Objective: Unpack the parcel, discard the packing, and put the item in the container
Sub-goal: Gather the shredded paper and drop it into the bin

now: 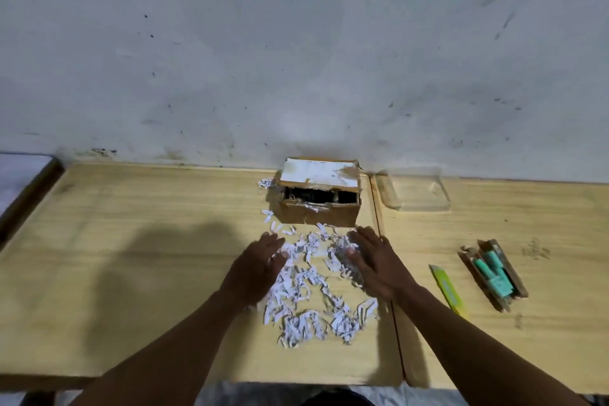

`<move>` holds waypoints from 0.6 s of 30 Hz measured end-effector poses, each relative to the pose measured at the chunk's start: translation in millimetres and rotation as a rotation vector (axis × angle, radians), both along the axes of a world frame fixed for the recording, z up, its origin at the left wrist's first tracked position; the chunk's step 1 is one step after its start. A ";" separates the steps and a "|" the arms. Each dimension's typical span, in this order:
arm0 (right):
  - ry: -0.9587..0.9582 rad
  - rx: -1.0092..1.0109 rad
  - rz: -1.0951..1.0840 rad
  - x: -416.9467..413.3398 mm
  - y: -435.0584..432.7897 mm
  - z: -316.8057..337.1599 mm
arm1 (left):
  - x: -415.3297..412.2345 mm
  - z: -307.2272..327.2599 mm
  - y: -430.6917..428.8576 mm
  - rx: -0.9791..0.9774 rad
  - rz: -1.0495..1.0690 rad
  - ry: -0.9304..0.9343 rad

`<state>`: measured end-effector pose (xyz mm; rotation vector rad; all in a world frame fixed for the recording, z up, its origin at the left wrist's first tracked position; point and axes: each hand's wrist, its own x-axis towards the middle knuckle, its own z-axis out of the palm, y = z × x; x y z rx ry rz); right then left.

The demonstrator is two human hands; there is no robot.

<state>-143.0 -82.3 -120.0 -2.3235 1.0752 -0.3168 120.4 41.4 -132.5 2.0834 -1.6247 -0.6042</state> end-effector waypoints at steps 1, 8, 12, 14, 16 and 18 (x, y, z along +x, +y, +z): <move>-0.044 0.001 0.024 -1.3 6.9 4.1 | -0.1 2.3 2.1 -0.054 0.012 0.003; -0.256 0.143 -0.172 -3.1 -18.7 2.2 | 42.2 16.8 -48.0 -0.231 0.227 0.069; -0.212 0.140 -0.174 11.6 -47.2 4.3 | 71.5 7.4 -92.8 -0.057 0.148 0.040; -0.182 0.106 -0.161 14.3 -52.6 -0.2 | 77.8 3.6 -111.5 0.010 0.087 -0.065; -0.175 0.051 -0.159 15.9 -50.1 -6.9 | 78.4 1.4 -122.6 0.092 0.025 -0.178; -0.185 0.016 -0.160 16.6 -41.6 -6.9 | 78.5 -3.9 -122.4 0.090 -0.023 -0.223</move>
